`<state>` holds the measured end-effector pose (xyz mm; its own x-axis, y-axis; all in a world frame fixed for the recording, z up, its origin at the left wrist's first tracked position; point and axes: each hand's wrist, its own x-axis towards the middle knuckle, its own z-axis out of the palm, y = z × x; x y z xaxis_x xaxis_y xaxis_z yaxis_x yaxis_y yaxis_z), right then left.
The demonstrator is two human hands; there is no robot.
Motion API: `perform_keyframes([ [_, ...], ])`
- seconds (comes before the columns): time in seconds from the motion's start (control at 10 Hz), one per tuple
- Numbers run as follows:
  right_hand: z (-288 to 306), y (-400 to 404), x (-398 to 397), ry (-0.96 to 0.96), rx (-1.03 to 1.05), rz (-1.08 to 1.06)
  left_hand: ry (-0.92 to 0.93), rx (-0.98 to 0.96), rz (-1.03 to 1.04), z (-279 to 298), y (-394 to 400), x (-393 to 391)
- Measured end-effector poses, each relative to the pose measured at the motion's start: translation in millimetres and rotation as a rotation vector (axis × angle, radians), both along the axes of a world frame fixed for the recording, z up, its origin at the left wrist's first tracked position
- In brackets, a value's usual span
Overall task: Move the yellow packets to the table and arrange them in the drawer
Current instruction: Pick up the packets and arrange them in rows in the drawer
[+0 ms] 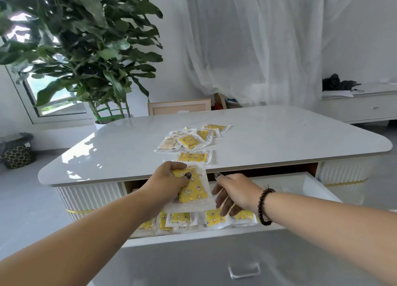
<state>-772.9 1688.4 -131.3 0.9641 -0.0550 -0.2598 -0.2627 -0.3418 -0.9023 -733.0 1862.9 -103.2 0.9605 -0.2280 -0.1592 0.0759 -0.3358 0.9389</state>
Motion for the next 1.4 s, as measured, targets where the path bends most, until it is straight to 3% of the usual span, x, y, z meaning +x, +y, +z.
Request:
perform_keyframes([
  [0.1, 7.8, 13.7, -21.3, -0.051, 0.193, 0.025, -0.002, -0.089, 0.021, 5.7, -2.0, -12.4],
  [0.2, 9.8, 19.6, -31.2, -0.092, 0.257, -0.038, 0.005, -0.157, 0.003, 6.9, -3.6, -24.7],
  [0.6, 19.0, 5.7, -34.8, -0.113, 0.289, -0.075, -0.013, -0.196, -0.114, -1.8, -19.1, -31.5],
  [0.8, 9.9, -62.9, -1.1, -0.053, -0.103, -0.225, -0.092, -0.029, -0.172, -13.9, -30.7, -13.4],
  [1.0, 0.4, -134.7, 1.4, 0.238, -0.696, -0.324, -0.103, 0.166, -0.236, -39.1, -42.2, 0.2],
  [1.1, -9.3, -147.2, 5.9, 0.32, -0.849, -0.281, -0.1, 0.224, -0.286, -48.3, -50.3, 9.6],
  [1.2, -19.7, -142.0, 14.5, 0.339, -0.923, -0.099, -0.1, 0.253, -0.311, -56.1, -61.8, 20.4],
  [1.4, -50.8, -124.3, 52.6, 0.321, -0.825, 0.019, -0.05, 0.293, -0.353, -76.3, -84.9, 39.0],
])
